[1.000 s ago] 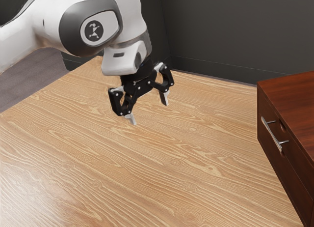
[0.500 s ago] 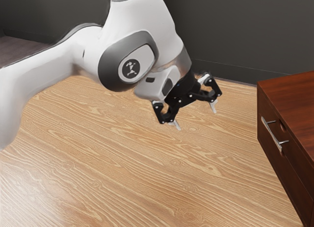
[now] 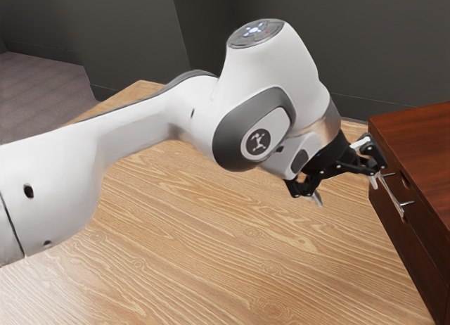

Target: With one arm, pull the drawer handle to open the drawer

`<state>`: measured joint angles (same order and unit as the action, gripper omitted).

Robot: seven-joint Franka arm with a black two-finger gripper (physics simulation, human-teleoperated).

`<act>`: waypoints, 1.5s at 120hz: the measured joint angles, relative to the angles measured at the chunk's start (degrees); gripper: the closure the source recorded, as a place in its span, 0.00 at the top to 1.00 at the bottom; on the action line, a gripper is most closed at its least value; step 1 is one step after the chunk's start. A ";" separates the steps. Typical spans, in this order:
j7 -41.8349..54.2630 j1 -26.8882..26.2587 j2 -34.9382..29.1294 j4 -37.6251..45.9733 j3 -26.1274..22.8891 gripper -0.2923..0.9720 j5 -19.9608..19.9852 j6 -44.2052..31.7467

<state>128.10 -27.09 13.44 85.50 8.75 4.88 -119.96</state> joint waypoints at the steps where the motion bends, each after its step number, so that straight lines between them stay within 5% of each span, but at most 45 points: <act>1: 0.09 0.06 0.07 -0.10 -0.10 0.77 0.03 -0.15; 30: 2.10 2.62 4.07 -3.86 -1.92 0.77 1.45 -2.74; 53: 3.27 8.33 5.02 -3.99 -8.43 0.77 1.55 -3.58; 97: 4.50 8.47 5.08 -3.91 -8.88 0.66 1.36 -4.19; 146: 4.45 8.47 9.22 -6.92 -8.80 0.64 1.36 -4.52; 180: 4.18 8.58 6.24 -3.08 -8.58 0.62 1.24 -4.58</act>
<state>132.28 -18.50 19.69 82.42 0.16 6.11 -124.54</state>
